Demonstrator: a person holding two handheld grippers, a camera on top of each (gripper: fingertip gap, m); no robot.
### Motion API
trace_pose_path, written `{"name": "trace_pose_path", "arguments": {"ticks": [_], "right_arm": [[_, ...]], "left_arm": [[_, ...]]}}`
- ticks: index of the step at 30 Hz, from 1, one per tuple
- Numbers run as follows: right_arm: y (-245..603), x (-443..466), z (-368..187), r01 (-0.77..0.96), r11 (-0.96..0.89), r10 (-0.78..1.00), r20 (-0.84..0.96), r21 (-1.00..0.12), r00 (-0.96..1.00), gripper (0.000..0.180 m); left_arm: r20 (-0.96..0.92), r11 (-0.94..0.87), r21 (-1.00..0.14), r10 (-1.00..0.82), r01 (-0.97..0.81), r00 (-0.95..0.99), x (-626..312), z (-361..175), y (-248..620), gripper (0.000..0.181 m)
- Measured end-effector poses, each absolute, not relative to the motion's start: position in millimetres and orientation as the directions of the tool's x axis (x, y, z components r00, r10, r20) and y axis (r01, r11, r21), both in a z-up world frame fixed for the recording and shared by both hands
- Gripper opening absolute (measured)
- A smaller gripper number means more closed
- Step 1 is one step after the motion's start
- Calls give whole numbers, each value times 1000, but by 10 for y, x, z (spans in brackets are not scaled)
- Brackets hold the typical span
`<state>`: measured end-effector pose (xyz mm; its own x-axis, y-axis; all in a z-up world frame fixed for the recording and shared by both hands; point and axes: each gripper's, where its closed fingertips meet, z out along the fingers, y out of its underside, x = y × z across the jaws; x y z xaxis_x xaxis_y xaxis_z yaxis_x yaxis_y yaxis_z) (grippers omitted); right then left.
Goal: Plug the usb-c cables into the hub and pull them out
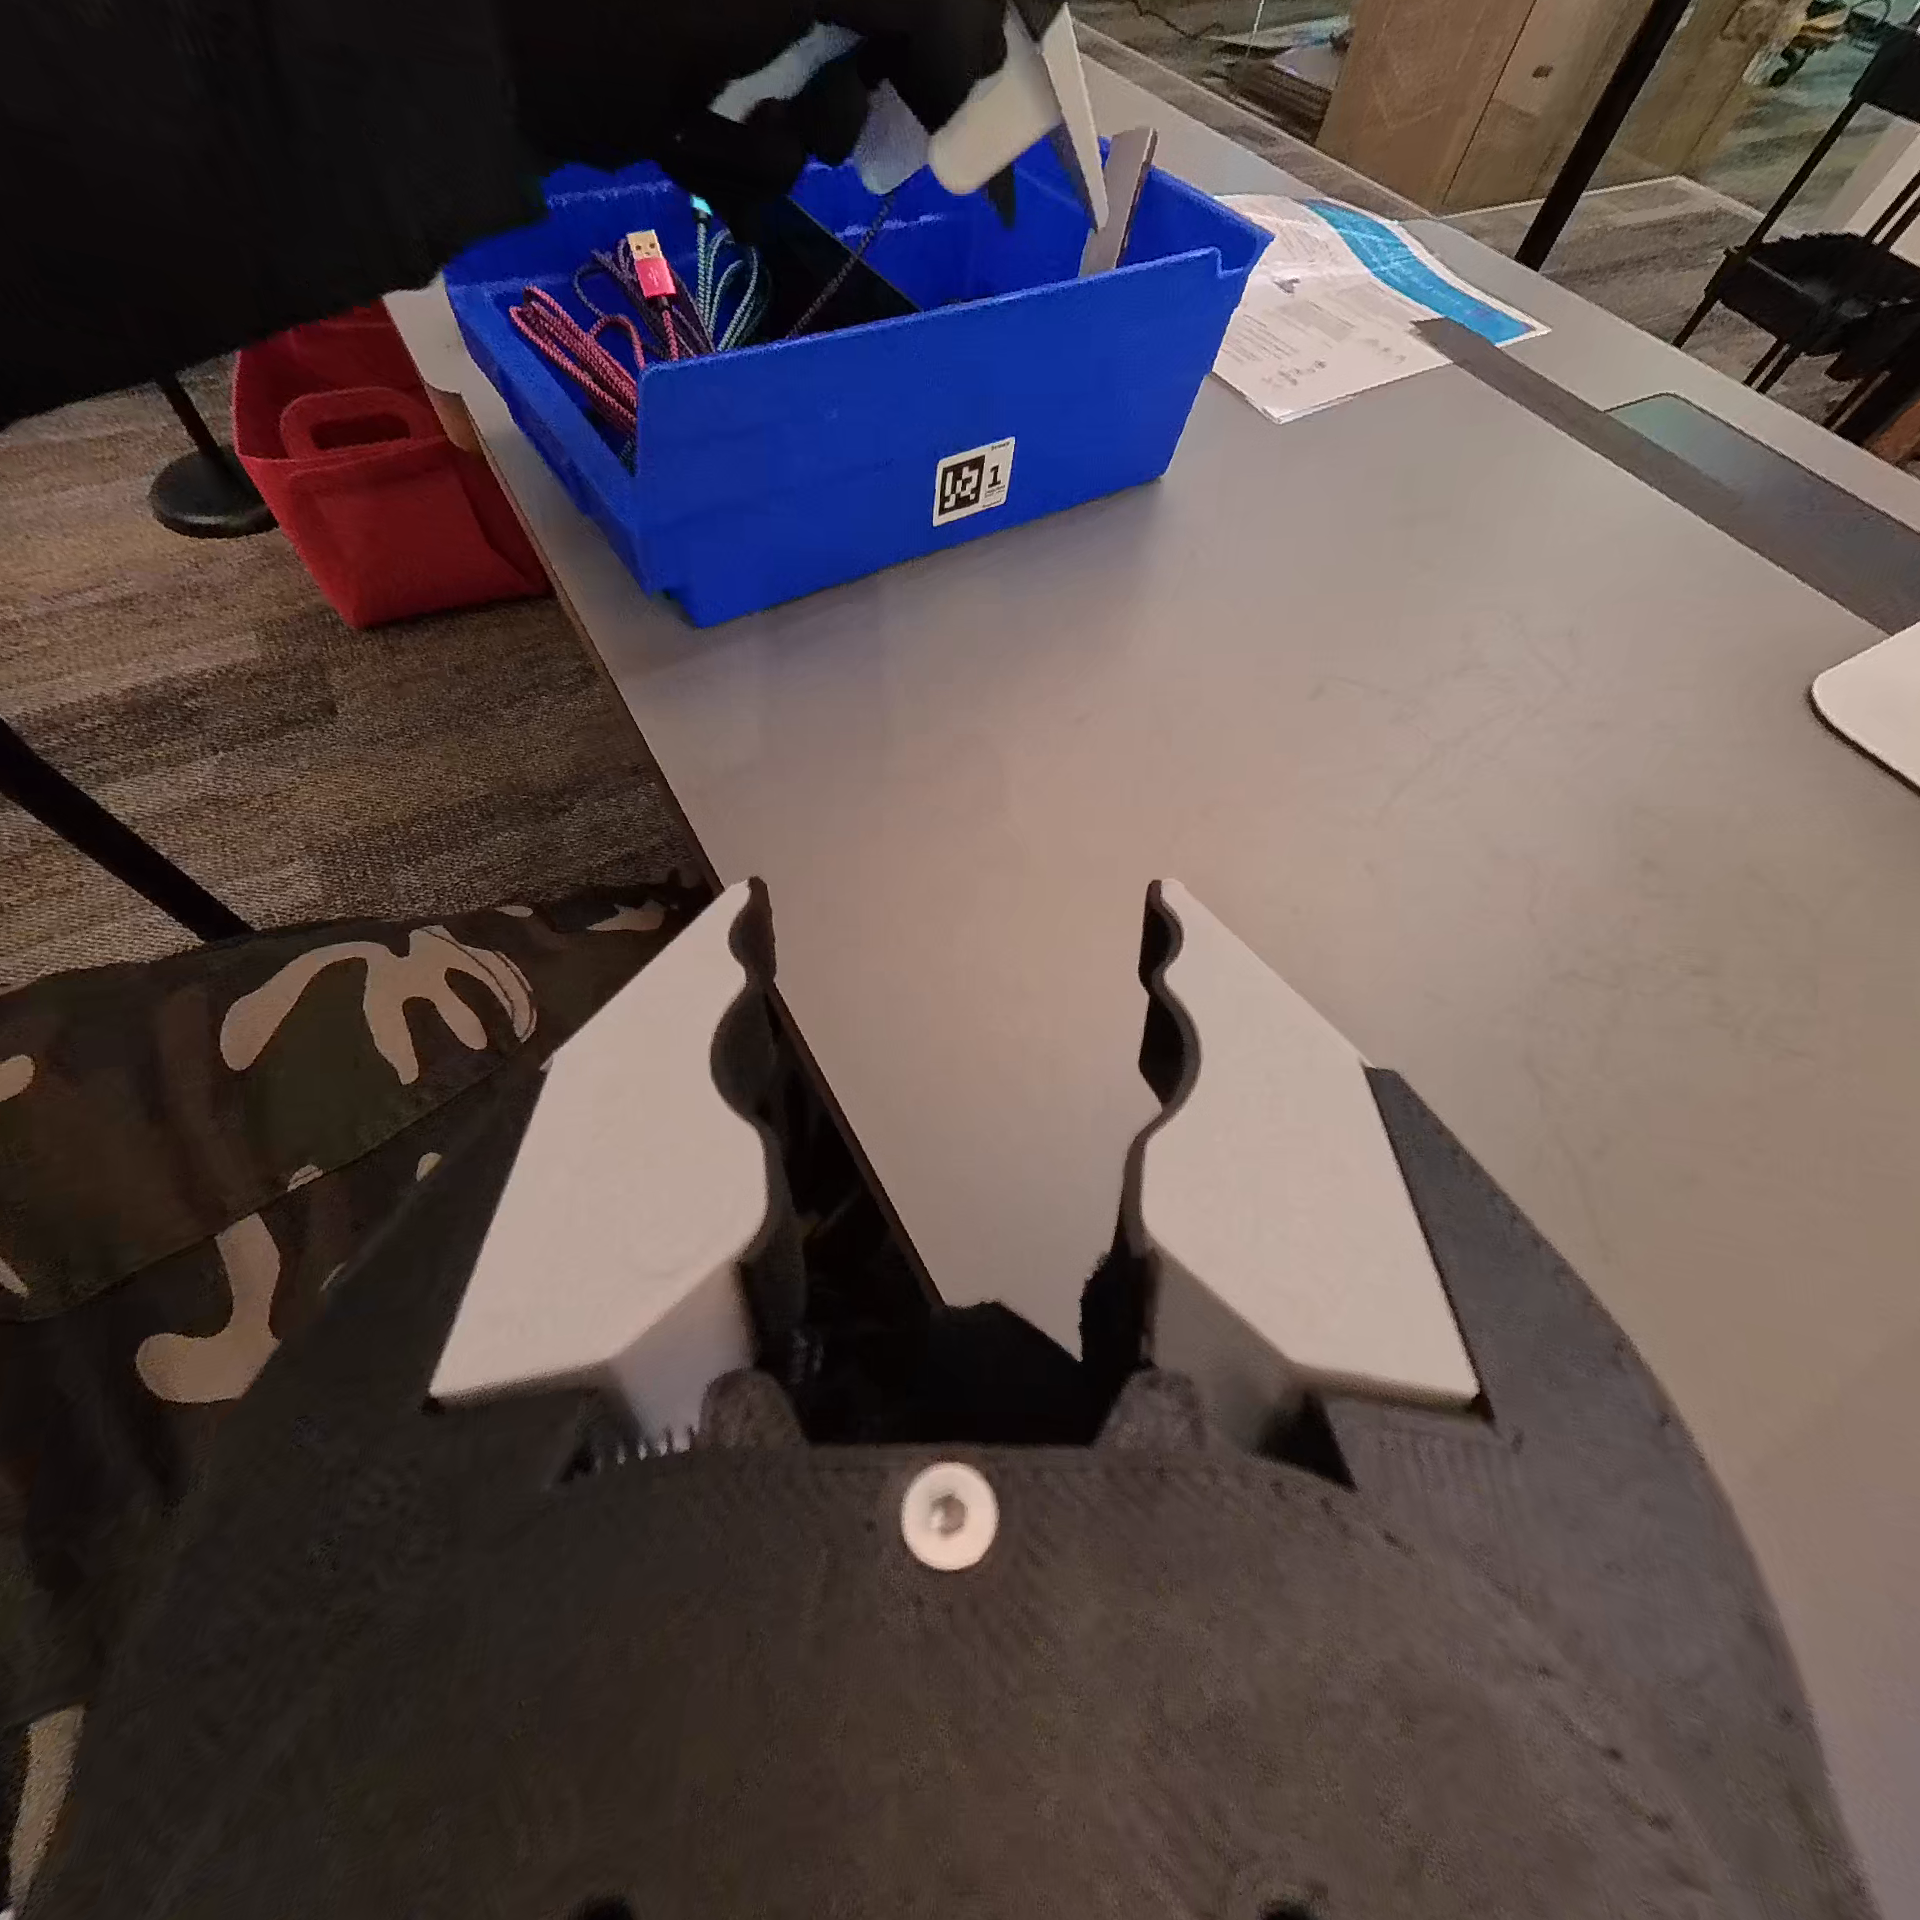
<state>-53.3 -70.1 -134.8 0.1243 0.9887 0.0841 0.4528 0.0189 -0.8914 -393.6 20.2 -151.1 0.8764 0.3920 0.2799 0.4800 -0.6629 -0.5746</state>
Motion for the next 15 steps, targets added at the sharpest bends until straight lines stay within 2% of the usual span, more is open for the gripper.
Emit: {"name": "trace_pose_path", "arguments": {"ticks": [3,5,9,10,15], "right_arm": [[-705,-540,-1369,456,24,990,85,-890,113,70],[-706,-542,-1386,460,27,991,85,-888,105,70],[-680,-540,-1431,467,16,992,72,-884,102,70],[-671,-539,-1437,468,14,992,69,-884,102,70],[-621,-510,-1456,470,3,992,64,-882,113,69]], "left_arm": [[360,-685,-460,438,565,824,-4005,-1750,310,66],[372,-663,-473,447,580,814,-4069,-1718,413,63],[392,-697,-422,436,579,810,-4031,-1794,570,40],[377,-717,-414,426,561,822,-4016,-1832,586,22],[379,-672,-495,403,551,833,-4076,-1681,613,21]]}}
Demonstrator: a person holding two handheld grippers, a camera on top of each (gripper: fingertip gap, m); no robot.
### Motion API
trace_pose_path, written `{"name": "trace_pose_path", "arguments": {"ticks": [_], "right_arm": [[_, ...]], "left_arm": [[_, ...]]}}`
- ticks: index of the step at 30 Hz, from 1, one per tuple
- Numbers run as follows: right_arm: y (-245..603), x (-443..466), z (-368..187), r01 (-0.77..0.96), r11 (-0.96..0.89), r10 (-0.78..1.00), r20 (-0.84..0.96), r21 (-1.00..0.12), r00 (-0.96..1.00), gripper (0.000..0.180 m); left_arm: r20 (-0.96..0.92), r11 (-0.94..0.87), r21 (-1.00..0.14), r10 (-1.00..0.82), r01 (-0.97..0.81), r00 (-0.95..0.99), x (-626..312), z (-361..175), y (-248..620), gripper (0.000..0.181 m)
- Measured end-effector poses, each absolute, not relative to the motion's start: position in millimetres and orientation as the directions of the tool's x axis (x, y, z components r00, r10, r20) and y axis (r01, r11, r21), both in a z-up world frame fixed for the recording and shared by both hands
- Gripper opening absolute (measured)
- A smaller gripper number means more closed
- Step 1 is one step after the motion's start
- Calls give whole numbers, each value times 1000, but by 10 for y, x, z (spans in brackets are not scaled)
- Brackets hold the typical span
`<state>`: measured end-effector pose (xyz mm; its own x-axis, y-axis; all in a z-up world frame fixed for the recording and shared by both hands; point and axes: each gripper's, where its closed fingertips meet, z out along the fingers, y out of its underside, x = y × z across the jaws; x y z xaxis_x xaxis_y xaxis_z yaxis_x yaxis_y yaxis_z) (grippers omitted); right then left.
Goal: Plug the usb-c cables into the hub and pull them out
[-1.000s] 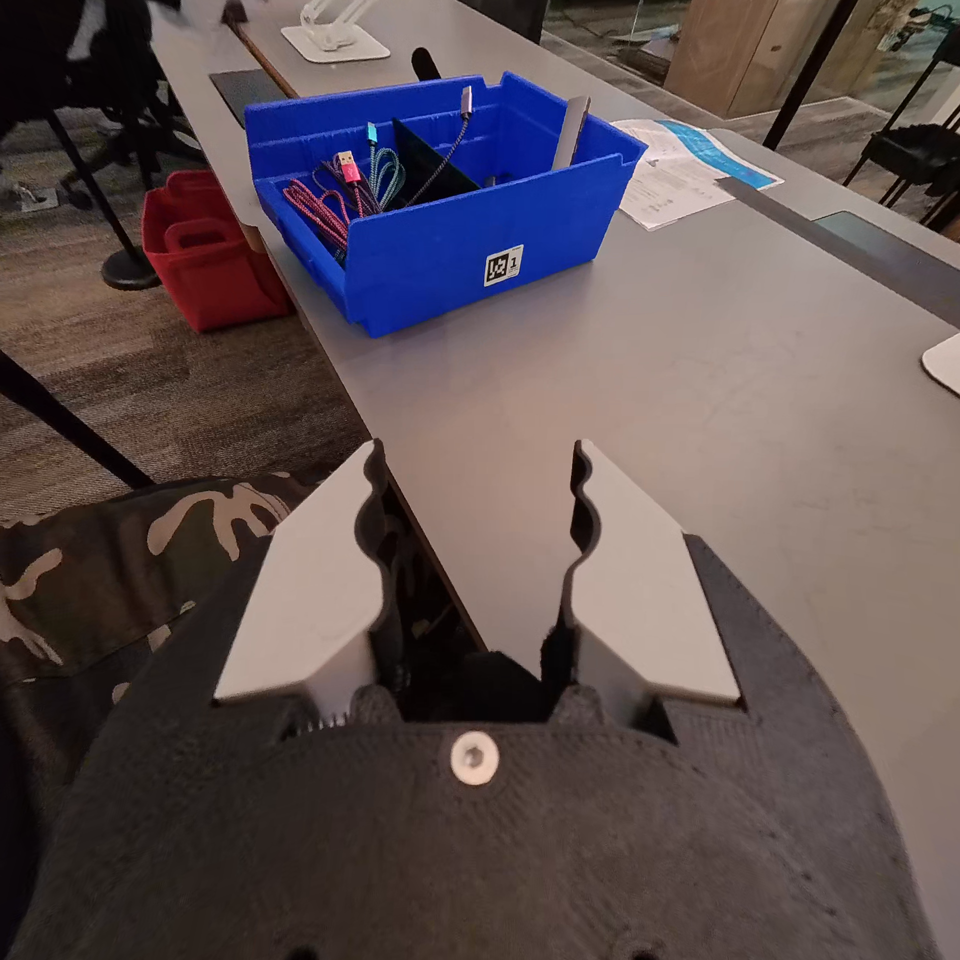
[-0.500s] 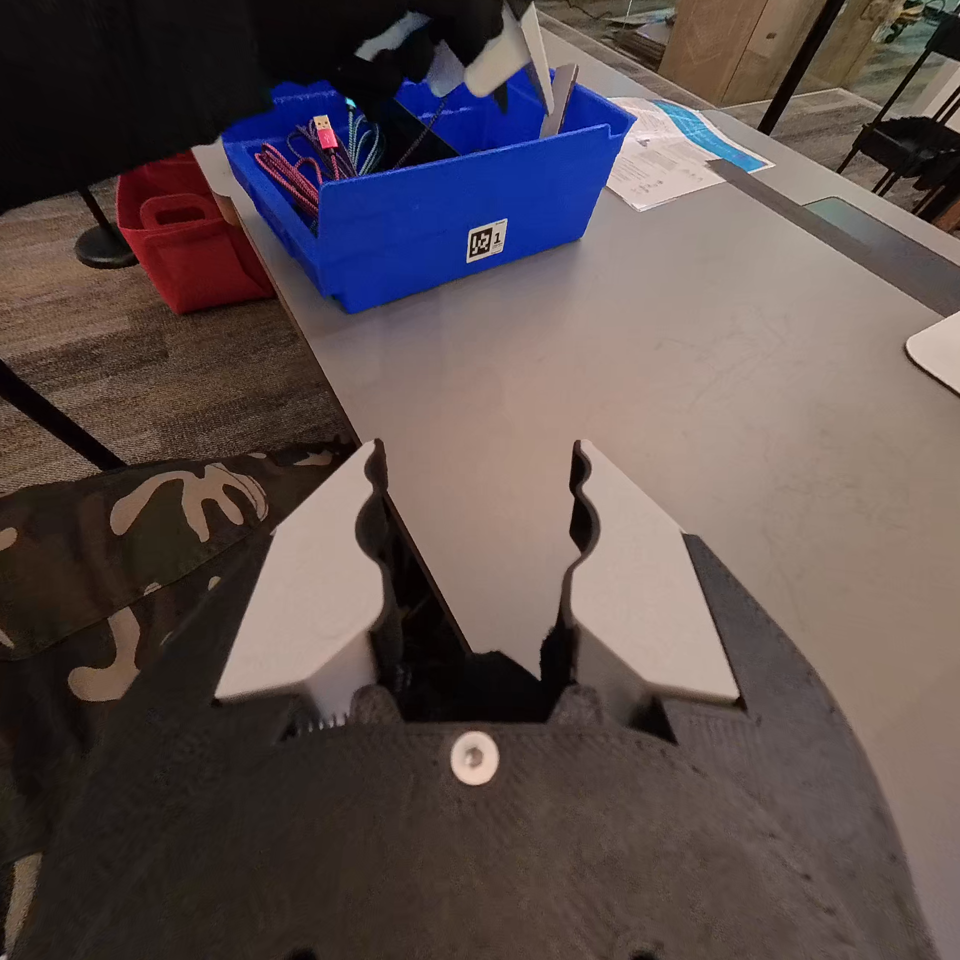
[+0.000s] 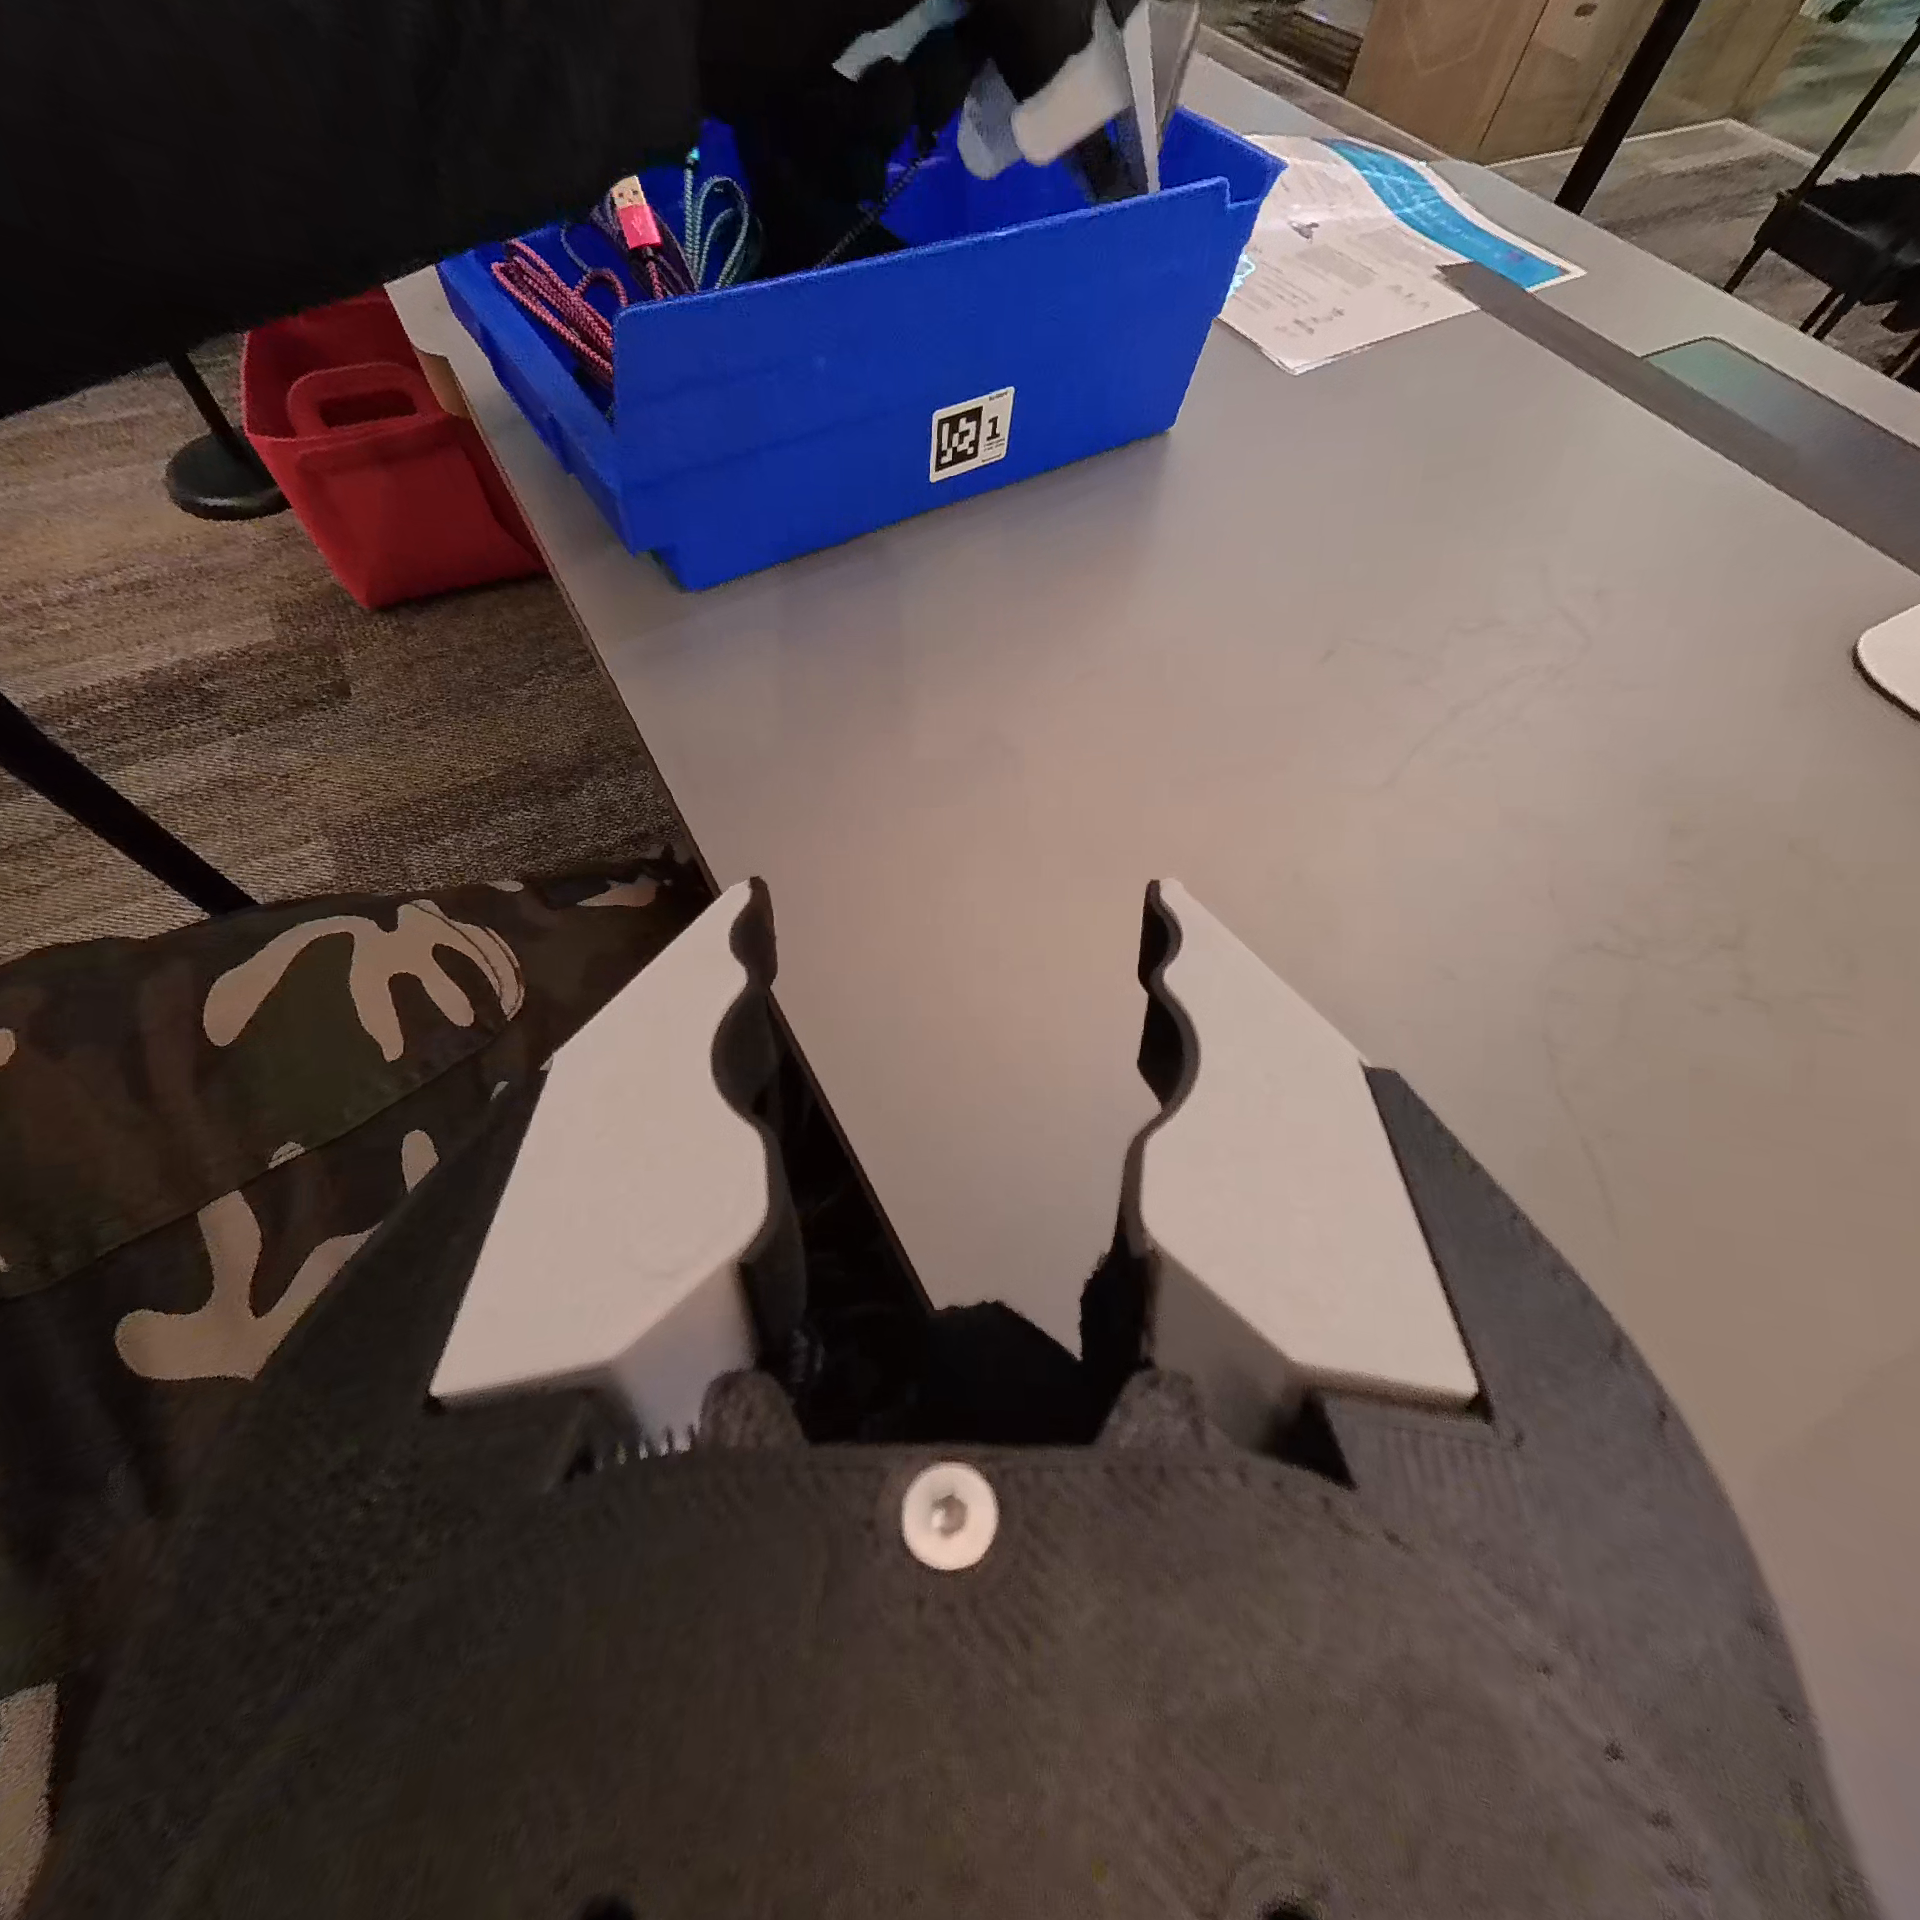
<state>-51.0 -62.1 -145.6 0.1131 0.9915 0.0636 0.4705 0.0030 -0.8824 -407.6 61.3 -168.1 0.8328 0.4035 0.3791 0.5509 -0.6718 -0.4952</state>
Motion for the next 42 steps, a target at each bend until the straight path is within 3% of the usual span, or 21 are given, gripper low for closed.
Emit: {"name": "trace_pose_path", "arguments": {"ticks": [8,13,18,21,27,42], "right_arm": [[-635,-531,-1481,473,-4,994,49,-881,99,69],[-684,-546,-1504,486,14,995,61,-874,82,69],[-691,-543,-1505,485,22,995,67,-874,74,69],[-689,-540,-1514,489,29,995,75,-872,73,69],[-668,-511,-1530,497,34,994,83,-867,75,69],[-597,-469,-1476,466,11,995,57,-884,85,67]], "left_arm": [[355,-505,-752,232,424,906,-3979,-358,521,20],[212,-390,-891,95,232,973,-3590,739,573,20],[67,-409,-912,-114,15,991,-2668,1237,766,20],[14,-496,-857,-289,-137,957,-1950,956,919,20],[21,-631,-701,-485,-333,874,-1017,-125,1167,20],[100,-691,-242,-716,-681,691,-284,-2102,764,21]]}}
